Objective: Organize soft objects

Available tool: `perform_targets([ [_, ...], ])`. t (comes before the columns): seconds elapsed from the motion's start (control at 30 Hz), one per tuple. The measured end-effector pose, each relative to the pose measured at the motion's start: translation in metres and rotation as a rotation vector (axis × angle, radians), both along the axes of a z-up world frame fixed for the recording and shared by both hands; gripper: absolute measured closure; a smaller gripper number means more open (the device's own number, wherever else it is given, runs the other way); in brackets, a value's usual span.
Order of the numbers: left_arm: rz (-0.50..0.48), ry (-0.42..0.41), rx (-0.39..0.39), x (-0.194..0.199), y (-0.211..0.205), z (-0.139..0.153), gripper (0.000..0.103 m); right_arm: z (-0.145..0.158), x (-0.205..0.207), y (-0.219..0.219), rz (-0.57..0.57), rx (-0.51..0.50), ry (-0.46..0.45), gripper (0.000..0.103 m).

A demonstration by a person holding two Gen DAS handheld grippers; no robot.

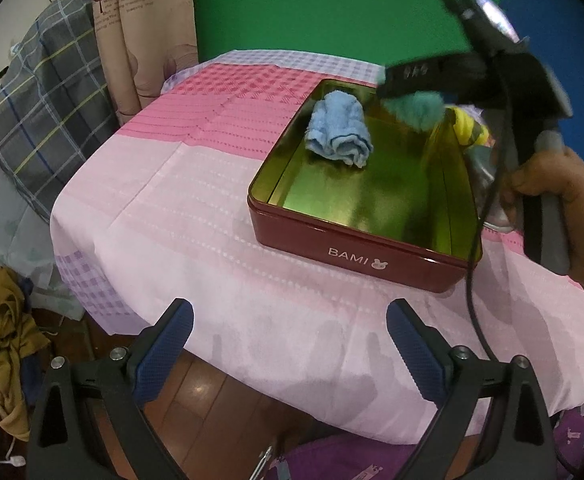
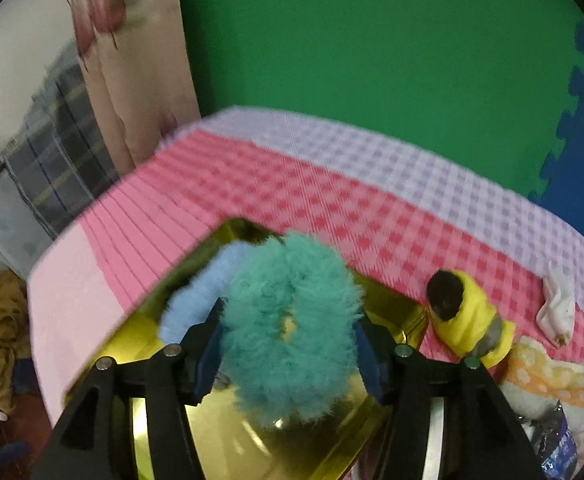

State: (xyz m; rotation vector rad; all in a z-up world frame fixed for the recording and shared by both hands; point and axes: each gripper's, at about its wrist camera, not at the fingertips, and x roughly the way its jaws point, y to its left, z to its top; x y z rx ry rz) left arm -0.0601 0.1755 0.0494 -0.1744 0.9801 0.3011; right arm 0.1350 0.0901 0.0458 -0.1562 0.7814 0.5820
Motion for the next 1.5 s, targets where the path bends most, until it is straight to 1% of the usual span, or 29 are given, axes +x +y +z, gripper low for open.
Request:
perform_targets([
  [0.1, 0.0, 0.006, 0.004, 0.0, 0.0, -0.001, 0.007, 0.019, -0.016, -0.014, -0.001, 0.082, -0.047, 0.044],
  [0.23, -0.001, 0.012, 0.008, 0.001, -0.001, -0.001, 0.007, 0.035, -0.053, -0.041, -0.021, 0.13, -0.135, 0.043],
  [0.33, -0.004, 0.02, 0.013, 0.001, -0.002, -0.003, 0.007, 0.033, -0.089, -0.072, -0.055, 0.099, -0.208, 0.039],
  [0.4, -0.007, 0.025, 0.013, 0.0, -0.004, -0.004, 0.007, 0.027, -0.108, -0.1, -0.105, 0.074, -0.233, 0.037],
  [0.5, -0.01, 0.027, 0.026, -0.001, -0.007, -0.004, 0.007, 0.015, -0.131, -0.153, -0.211, 0.025, -0.253, 0.037],
  [0.57, -0.014, 0.028, 0.042, -0.001, -0.011, -0.004, 0.007, 0.007, -0.143, -0.192, -0.291, -0.016, -0.265, 0.035],
  [0.6, -0.017, 0.031, 0.049, -0.001, -0.012, -0.005, 0.007, 0.002, -0.146, -0.213, -0.344, -0.055, -0.271, 0.033],
  [0.63, -0.021, 0.036, 0.056, 0.0, -0.014, -0.006, 0.007, -0.002, -0.147, -0.233, -0.395, -0.083, -0.268, 0.032],
  [0.7, -0.034, 0.044, 0.076, 0.0, -0.02, -0.007, 0.007, -0.01, -0.149, -0.271, -0.481, -0.1, -0.249, 0.032],
  [0.8, -0.053, 0.051, 0.109, 0.0, -0.028, -0.007, 0.007, -0.02, -0.146, -0.317, -0.6, -0.164, -0.237, 0.032],
  [0.87, -0.069, 0.058, 0.121, 0.0, -0.035, -0.007, 0.007, -0.028, -0.142, -0.34, -0.656, -0.205, -0.226, 0.032],
  [0.93, -0.083, 0.064, 0.143, 0.001, -0.041, -0.004, 0.007, -0.038, -0.14, -0.358, -0.705, -0.224, -0.202, 0.032],
  [1.03, -0.114, 0.054, 0.155, 0.001, -0.049, 0.006, 0.007, -0.051, -0.14, -0.38, -0.737, -0.165, -0.131, 0.032],
  [1.1, -0.141, 0.048, 0.163, 0.005, -0.056, 0.016, 0.007, -0.05, -0.141, -0.385, -0.746, -0.132, -0.126, 0.032],
  [1.23, -0.218, 0.031, 0.166, 0.026, -0.071, 0.041, 0.007, -0.051, -0.144, -0.393, -0.751, -0.09, -0.104, 0.027],
  [1.3, -0.264, 0.029, 0.148, 0.043, -0.08, 0.052, 0.007, -0.052, -0.143, -0.398, -0.755, -0.059, -0.099, 0.026],
  [1.43, -0.337, 0.053, 0.028, 0.091, -0.09, 0.068, 0.007, -0.054, -0.14, -0.401, -0.753, -0.015, -0.092, 0.024],
  [1.5, -0.369, 0.044, -0.003, 0.121, -0.097, 0.076, 0.007, -0.055, -0.138, -0.403, -0.735, 0.0, -0.08, 0.024],
])
